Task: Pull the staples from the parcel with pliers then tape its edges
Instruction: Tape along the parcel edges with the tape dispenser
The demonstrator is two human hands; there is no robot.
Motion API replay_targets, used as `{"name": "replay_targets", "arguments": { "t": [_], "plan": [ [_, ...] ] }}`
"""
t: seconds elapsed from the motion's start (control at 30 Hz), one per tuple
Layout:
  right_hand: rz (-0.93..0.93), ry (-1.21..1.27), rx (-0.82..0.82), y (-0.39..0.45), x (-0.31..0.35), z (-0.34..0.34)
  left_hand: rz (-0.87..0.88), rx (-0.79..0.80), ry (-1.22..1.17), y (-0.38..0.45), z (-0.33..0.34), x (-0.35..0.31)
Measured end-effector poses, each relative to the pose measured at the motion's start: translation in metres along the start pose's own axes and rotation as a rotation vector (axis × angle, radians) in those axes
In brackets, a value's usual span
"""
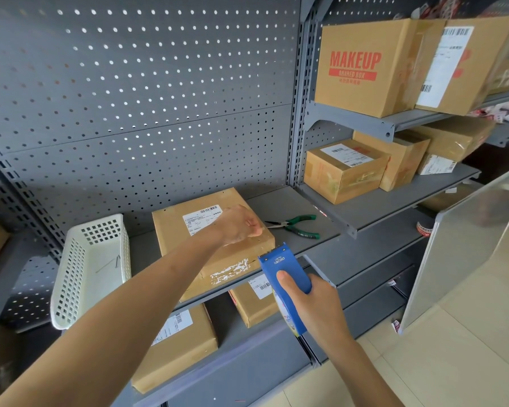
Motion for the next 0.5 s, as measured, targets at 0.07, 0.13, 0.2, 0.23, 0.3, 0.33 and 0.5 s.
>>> {"name": "replay_targets", "arguments": {
  "t": [0.07,0.13,0.2,0.23,0.3,0.33,0.5],
  "plan": [
    [0.007,0.024,0.007,0.0011,-0.0012,0.0001,-0.002,0.003,-0.005,-0.0003,-0.0007,0.0005],
    [0.014,0.035,0.01,0.0008,-0.003,0.0007,-0.006,0.005,0.01,-0.0016,-0.001,-0.0007],
    [0.024,0.032,0.01,-0.0003,-0.0045,0.0015,-0.002,0.006,0.028,-0.0019,-0.0003,-0.0014],
    [0.026,0.026,0.012,-0.0007,-0.0049,0.0018,-0.001,0.005,0.033,-0.0025,-0.0001,-0.002],
    [0.023,0.022,0.017,-0.0007,-0.005,0.0025,-0.004,0.002,0.041,-0.0025,0.0003,-0.0024],
    [0.024,0.024,0.018,-0.0003,-0.0054,0.0029,-0.008,0.001,0.045,-0.003,0.0008,-0.0023],
    [0.013,0.014,0.012,0.0017,-0.0061,0.0025,-0.009,-0.037,0.048,-0.0062,0.0032,-0.0051]
  ]
}}
Point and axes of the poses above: each hand's wrist, its own y-axis towards the middle knuckle, its own z-axis out of the palm, x = y × z, the point moved 6 cm from there along y, towards the middle knuckle, and after that the axes turned 4 degrees about -y, right-handed, at the moved point
